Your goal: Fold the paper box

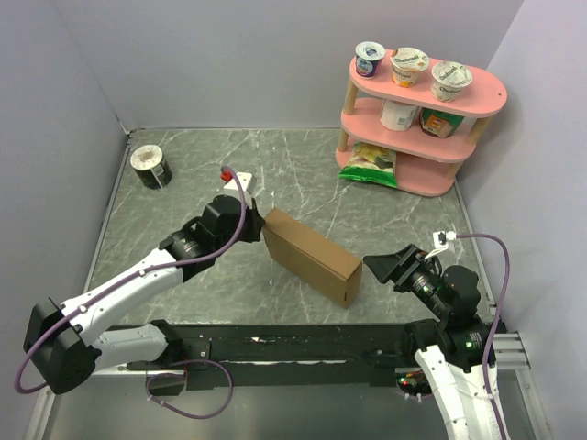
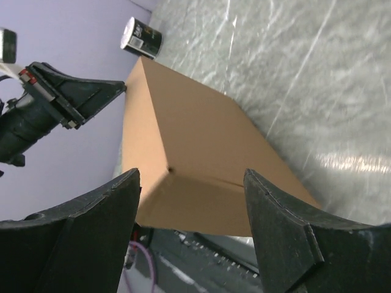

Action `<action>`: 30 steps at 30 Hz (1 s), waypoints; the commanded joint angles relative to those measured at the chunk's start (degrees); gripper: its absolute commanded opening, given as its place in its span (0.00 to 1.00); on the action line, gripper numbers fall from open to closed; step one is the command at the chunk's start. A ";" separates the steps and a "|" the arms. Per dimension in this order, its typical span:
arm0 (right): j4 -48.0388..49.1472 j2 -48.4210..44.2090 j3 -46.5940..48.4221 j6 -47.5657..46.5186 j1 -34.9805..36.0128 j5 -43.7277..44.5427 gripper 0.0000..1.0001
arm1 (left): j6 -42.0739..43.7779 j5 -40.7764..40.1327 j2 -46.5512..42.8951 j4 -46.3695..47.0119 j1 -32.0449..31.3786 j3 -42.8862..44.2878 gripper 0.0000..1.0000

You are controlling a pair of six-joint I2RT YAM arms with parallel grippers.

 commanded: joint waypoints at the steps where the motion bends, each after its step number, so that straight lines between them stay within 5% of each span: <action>1: -3.37 -1.24 1.40 3.45 -0.36 -0.87 0.75 | 0.58 -1.87 2.88 -8.93 -3.30 0.84 0.01; 15: -17.17 -3.70 3.86 1.61 -0.27 -0.61 0.68 | -6.81 -14.01 7.98 -14.91 -11.40 5.15 0.01; 30: -8.74 -6.34 -1.68 9.52 -0.27 -6.59 0.58 | -7.42 -13.39 8.15 -14.21 -11.49 4.71 0.01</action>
